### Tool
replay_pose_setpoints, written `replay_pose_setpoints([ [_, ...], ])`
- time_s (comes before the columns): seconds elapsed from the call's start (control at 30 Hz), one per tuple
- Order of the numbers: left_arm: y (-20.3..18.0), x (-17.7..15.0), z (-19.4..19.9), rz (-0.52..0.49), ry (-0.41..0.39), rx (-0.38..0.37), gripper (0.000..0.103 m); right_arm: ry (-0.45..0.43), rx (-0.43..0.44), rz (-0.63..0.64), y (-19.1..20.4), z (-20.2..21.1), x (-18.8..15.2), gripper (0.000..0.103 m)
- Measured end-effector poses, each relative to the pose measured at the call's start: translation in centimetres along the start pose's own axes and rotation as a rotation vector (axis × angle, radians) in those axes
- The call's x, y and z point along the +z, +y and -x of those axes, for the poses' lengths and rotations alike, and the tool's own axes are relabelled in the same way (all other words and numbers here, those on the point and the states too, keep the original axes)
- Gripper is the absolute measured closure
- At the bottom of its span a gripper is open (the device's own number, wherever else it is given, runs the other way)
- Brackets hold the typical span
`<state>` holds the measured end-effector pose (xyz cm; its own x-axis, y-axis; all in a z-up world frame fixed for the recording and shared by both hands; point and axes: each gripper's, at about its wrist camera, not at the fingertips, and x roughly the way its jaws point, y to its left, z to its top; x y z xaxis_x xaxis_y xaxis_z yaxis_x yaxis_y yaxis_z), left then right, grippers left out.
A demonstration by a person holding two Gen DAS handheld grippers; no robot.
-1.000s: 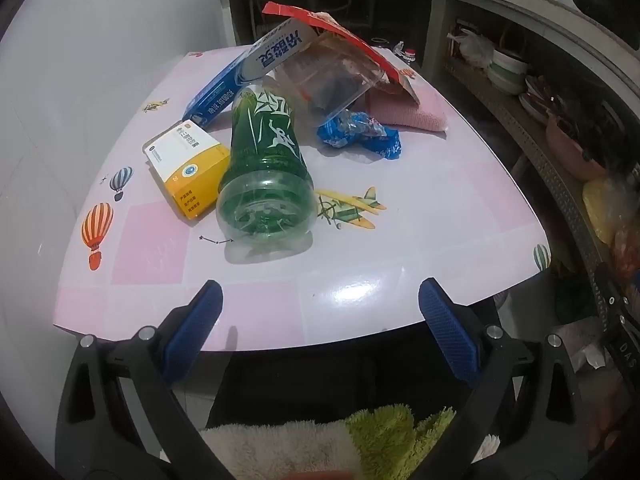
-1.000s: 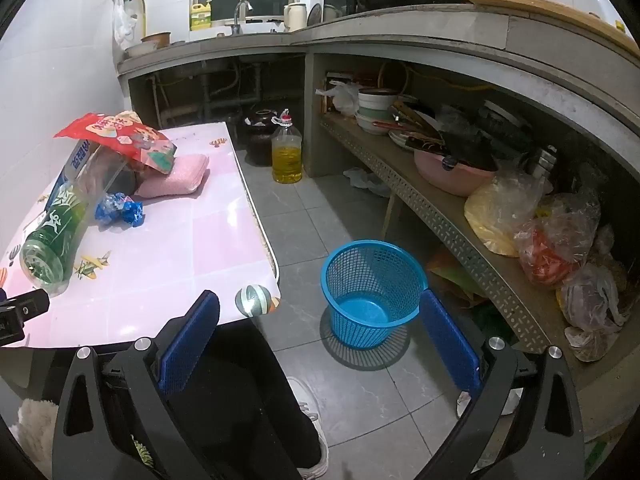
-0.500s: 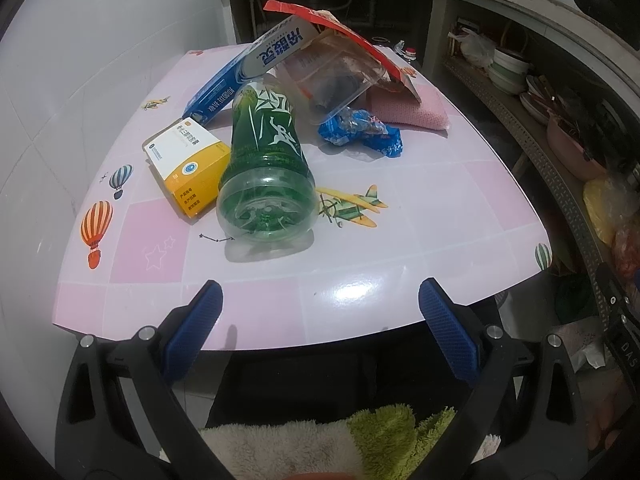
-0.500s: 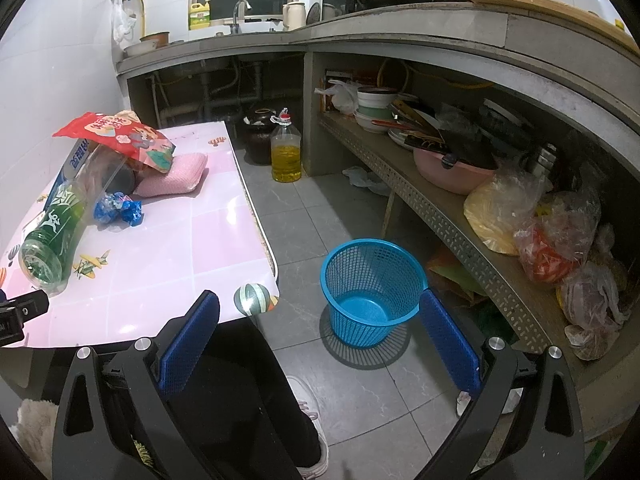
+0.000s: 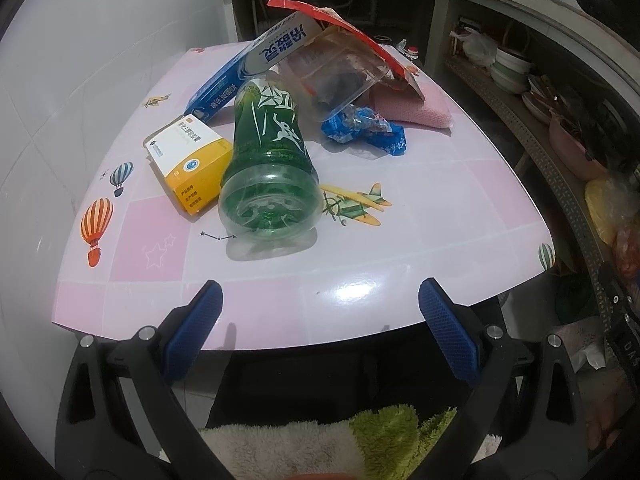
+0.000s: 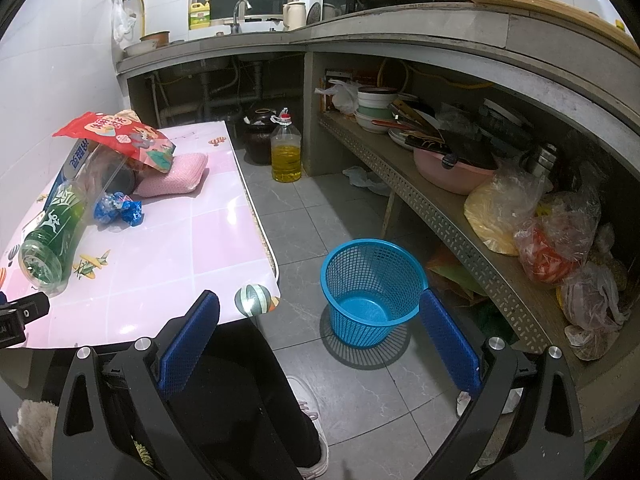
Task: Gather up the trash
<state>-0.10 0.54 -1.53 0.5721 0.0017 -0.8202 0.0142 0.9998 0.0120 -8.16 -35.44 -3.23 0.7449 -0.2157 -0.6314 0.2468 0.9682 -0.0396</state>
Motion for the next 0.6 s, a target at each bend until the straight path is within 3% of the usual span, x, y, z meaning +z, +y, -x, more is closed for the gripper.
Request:
replay_pose_setpoints([
  [0.6, 0.41, -0.07, -0.66, 0.003, 0.009, 0.004, 0.008, 0.002, -0.001, 0.001, 0.11, -0.19, 0.01, 0.006],
])
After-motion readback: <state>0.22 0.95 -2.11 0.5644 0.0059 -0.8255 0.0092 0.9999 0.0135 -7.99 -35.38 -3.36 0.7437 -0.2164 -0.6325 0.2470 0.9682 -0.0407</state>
